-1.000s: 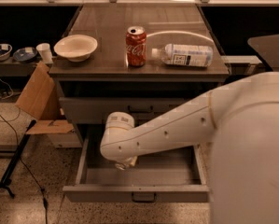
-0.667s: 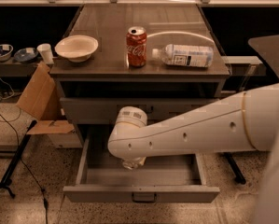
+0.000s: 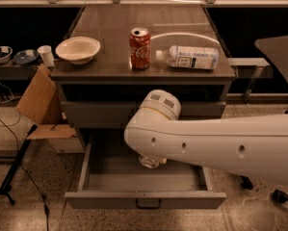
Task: Pick pepsi can from middle drawer and place on counter
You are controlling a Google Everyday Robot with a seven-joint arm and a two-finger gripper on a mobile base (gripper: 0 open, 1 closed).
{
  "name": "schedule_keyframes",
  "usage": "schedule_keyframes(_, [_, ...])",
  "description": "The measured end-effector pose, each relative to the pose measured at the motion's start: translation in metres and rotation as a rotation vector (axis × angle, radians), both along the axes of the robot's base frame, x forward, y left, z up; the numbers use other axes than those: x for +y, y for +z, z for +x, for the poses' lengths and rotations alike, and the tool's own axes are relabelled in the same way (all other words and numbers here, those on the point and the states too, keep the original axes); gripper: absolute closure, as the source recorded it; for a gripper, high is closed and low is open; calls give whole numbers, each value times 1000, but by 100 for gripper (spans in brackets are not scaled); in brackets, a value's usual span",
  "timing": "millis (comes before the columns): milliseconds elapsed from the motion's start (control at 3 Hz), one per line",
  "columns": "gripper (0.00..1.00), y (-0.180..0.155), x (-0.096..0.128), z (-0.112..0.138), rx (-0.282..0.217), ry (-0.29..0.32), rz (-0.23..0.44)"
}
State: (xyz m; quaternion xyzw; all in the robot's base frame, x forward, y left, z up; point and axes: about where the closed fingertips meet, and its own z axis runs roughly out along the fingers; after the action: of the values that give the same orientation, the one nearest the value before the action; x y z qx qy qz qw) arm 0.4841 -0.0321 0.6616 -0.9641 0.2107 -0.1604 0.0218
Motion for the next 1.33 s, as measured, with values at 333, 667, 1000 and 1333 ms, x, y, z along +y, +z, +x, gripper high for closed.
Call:
schedule_keyframes(333, [100,45,-26,1,-19,-18,-7])
schedule_keyframes(667, [100,90,-50,16,-44,-44,-8])
schedule_keyframes(1000, [100,140,-67,38,-77,-77,-6])
schedule_keyframes(1333, [100,182,-78,52,-107,-118,-7])
